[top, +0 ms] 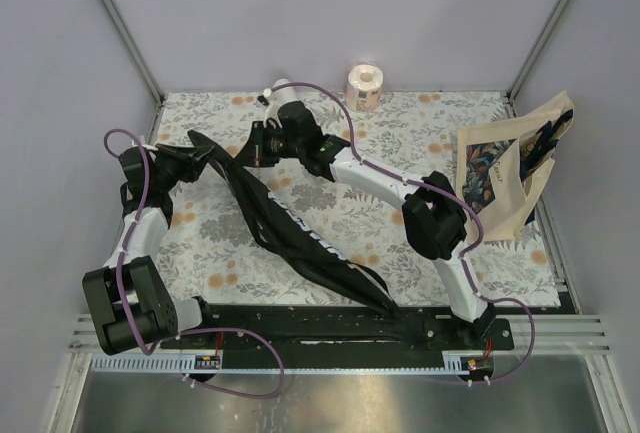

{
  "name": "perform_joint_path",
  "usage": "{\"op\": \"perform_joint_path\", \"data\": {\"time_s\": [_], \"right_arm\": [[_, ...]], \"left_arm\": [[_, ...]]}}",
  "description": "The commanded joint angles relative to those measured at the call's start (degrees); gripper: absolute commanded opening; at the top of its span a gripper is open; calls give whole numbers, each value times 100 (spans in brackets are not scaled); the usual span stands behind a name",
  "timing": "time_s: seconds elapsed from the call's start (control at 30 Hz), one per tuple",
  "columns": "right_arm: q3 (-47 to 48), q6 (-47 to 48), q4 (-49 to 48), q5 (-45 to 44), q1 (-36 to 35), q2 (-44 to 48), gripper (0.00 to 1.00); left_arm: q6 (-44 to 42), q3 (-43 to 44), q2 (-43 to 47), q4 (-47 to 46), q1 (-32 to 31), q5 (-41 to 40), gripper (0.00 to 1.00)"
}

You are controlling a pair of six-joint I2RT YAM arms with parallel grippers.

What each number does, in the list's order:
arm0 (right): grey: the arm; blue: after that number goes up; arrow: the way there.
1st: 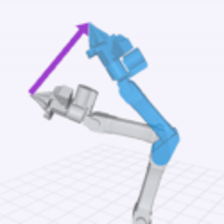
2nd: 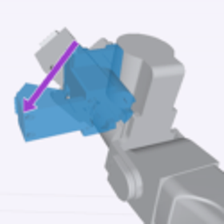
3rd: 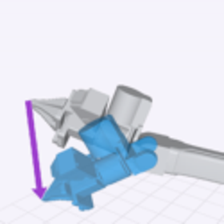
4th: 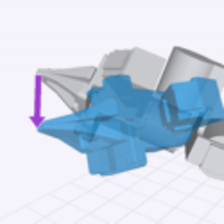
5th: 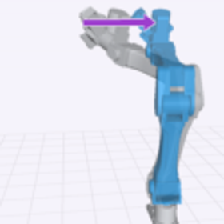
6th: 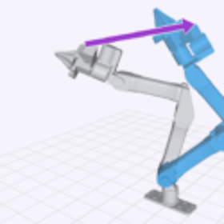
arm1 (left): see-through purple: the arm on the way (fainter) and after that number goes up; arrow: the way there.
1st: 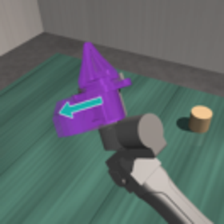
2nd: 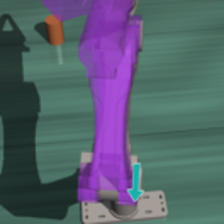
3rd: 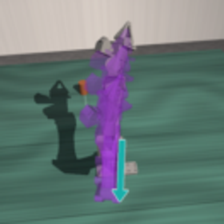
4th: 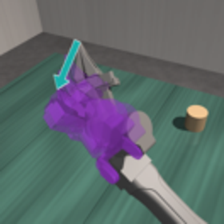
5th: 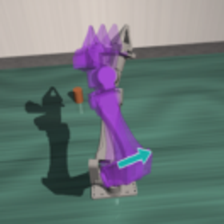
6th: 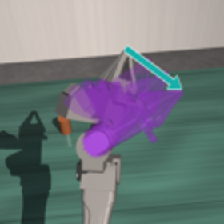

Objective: Pack up the badminton gear
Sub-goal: Zip the racket bag at the center of the board.

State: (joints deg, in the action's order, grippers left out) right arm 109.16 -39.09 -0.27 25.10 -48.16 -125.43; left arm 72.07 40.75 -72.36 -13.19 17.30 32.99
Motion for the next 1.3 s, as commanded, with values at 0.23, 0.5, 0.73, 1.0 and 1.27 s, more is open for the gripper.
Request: {"op": "perform_joint_path", "data": {"time_s": [0.23,0.5,0.73,1.0,1.27], "right_arm": [[-913,376,519,-497,-53,1229,0],[-2793,385,353,-735,-53,2566,0],[-3866,315,1502,-2227,157,3681,0],[-5078,280,2857,-4240,676,5307,0],[-5862,288,3236,-5085,1720,6135,0]], "left_arm": [[-633,1004,-147,2110,168,-838,0],[-484,1409,-33,2269,283,-926,0],[-501,1611,11,2522,362,-1110,0],[-1213,2148,-68,3560,458,-1647,0],[-1660,2243,-226,3850,1047,-1181,0]]}}
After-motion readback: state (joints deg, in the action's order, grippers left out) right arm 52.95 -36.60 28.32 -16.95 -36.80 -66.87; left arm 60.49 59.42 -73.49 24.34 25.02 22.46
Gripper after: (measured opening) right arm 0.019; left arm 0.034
